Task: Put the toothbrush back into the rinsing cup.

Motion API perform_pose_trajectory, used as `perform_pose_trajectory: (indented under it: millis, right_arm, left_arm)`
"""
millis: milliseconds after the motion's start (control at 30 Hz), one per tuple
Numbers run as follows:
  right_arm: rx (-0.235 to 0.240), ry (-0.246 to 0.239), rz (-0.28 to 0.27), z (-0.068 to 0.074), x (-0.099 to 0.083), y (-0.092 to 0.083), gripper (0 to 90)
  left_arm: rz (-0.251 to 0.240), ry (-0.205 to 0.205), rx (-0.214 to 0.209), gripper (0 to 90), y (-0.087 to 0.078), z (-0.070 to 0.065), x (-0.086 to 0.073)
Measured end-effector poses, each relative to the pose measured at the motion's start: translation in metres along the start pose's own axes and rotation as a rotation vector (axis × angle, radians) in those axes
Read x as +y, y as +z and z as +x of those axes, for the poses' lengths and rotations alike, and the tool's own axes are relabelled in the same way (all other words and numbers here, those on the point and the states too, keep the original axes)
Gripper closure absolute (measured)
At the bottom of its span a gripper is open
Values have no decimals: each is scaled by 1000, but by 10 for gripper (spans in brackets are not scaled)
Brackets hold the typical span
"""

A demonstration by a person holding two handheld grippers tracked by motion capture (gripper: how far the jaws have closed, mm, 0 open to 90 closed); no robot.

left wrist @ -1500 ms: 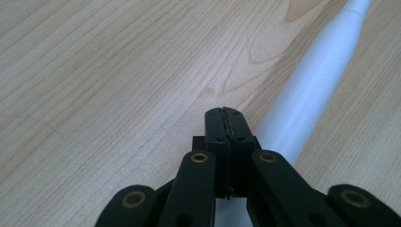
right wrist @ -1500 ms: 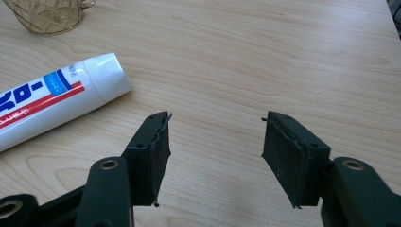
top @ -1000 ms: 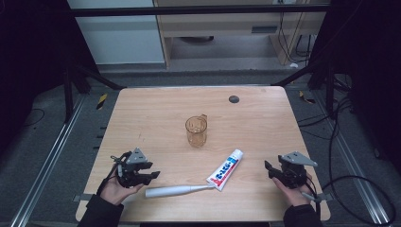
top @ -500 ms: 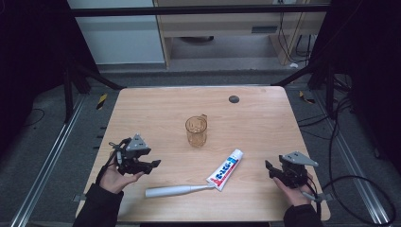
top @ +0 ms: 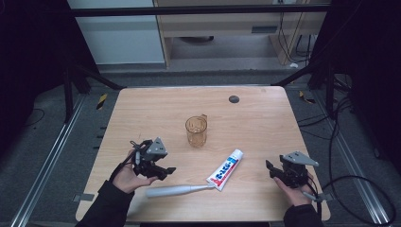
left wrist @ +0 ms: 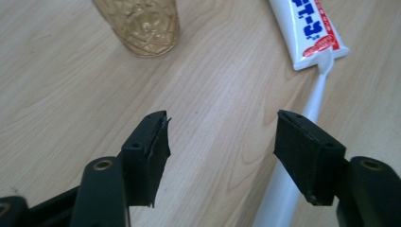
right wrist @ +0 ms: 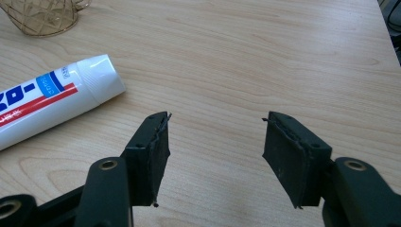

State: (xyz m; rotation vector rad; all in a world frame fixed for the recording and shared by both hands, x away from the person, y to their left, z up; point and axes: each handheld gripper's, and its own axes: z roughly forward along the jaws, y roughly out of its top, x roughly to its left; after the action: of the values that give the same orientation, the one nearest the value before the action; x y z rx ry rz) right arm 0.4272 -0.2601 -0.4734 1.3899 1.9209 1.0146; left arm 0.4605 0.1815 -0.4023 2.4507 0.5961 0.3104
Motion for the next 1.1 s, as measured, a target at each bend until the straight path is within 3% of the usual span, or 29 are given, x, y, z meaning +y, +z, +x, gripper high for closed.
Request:
perform_pose_trajectory:
  millis: [467,800,1100]
  right_arm:
    - [0,-12,4,-1,0,1,408]
    - [2,-15,7,-1,0,1,408]
    - [2,-8,11,-1,0,0,407]
  left_arm:
    - [83,55,-78,415,21,-15,1]
    - [149,121,-153,423,38,-29,3]
    - [177,159,-185,428,46,-39,4]
